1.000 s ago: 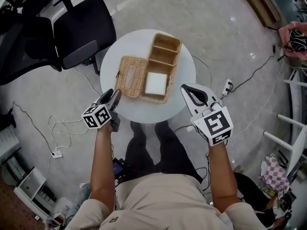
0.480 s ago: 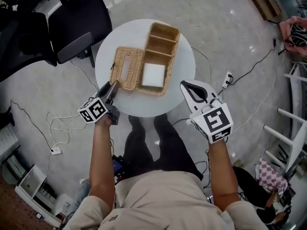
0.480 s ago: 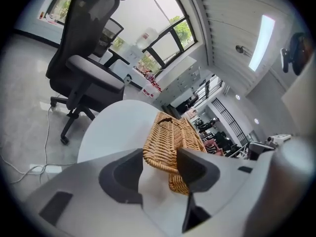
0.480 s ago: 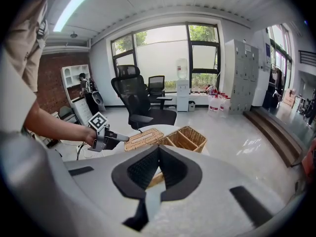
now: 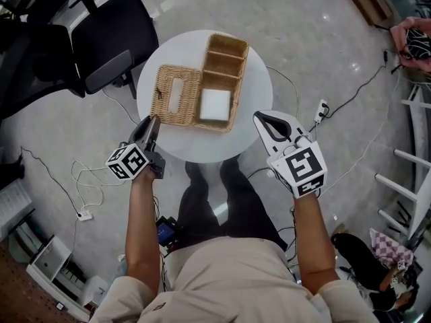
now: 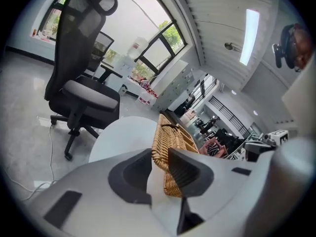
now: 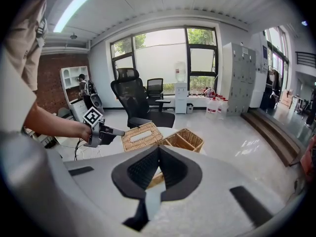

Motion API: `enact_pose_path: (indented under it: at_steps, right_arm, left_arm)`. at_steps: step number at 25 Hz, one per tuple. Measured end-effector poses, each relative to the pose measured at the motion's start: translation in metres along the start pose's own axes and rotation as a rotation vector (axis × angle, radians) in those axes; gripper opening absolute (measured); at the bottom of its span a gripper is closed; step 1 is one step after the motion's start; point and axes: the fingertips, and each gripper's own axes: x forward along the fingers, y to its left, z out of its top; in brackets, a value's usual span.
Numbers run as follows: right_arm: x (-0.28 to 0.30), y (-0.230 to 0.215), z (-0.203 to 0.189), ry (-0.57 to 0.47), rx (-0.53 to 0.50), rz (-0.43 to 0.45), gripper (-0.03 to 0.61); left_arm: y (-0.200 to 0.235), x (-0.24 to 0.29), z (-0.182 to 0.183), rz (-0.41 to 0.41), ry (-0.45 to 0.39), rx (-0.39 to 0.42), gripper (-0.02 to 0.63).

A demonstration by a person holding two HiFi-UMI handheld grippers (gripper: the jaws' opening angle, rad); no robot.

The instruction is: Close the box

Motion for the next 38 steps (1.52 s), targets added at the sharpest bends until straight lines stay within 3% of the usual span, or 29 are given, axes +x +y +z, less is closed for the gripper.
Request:
enact_pose_path:
  at_steps: [10, 18, 38]
  right_arm:
    - [-0.017, 0.003, 0.012, -0.025, 0.007, -0.014, -0.006]
    - [-0.036, 0.007, 0.030, -0.058, 0.010, -0.026, -0.006]
    - [-0.097, 0.010, 0.057, -0.096, -0.008, -0.078, -0.006]
  left_arm:
    - [-0.052, -0.022, 0.024, -0.027, -0.002, 0.172, 0.054]
    - [-0.099, -0.029, 0.025, -0.084, 0.025, 0.248, 0.049]
    - [-0.196, -0.016, -0.012, -0.229, 0.221, 0.400, 0.049]
